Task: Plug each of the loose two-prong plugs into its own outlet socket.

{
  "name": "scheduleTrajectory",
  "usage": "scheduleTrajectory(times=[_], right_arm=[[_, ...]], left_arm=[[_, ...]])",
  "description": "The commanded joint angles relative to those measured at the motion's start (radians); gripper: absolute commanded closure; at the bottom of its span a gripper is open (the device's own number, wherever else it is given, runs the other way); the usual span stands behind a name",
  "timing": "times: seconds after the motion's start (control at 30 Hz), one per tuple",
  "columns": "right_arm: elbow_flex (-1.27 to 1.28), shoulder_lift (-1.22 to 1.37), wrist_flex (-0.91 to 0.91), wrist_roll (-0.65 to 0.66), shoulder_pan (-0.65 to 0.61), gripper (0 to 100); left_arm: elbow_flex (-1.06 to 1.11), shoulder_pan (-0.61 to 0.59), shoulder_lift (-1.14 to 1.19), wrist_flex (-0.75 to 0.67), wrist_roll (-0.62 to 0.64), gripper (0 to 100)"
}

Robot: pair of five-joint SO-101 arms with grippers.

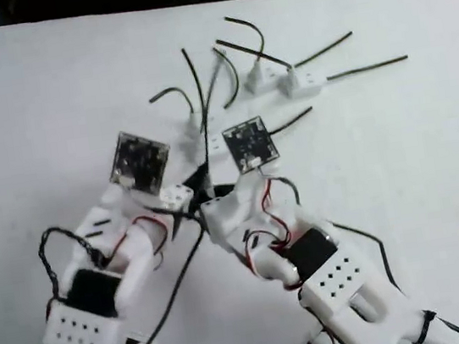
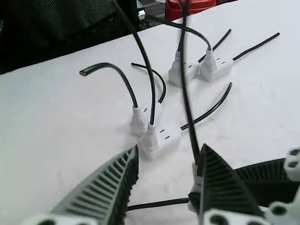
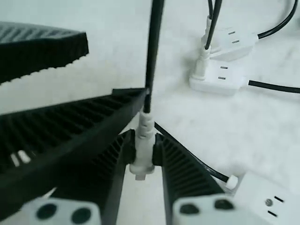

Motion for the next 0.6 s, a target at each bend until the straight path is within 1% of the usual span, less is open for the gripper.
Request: scheduleTrajectory(times=[0.0, 0.13, 0.23, 0.3, 0.4, 0.47, 0.57], right_arm=[[-0.018, -0.125, 0.048, 0.005, -0.012, 98.2], [-0.008, -0.315, 0.14, 0.005, -0.033, 98.2], [0.034, -0.427, 0.17, 0.005, -0.088, 98.2], [0.071, -0.481, 0.165, 0.012, -0.131, 98.2], [0.101, -0.512, 0.159, 0.066, -0.154, 98.2], [0.103, -0.51, 0.15, 0.064, -0.148, 98.2], [0.106, -0.51, 0.143, 0.064, -0.077, 98.2]], left_arm=[[-0.046, -0.042, -0.058, 0.02, -0.015, 78], [-0.046, -0.15, -0.058, 0.012, -0.015, 78], [-0.046, -0.186, -0.058, 0.012, -0.015, 78], [-0.051, -0.185, -0.058, 0.017, -0.015, 78], [-0.057, -0.127, -0.064, 0.018, -0.021, 78], [-0.078, -0.107, -0.064, 0.038, -0.021, 78], [-0.127, -0.108, -0.064, 0.092, -0.017, 78]])
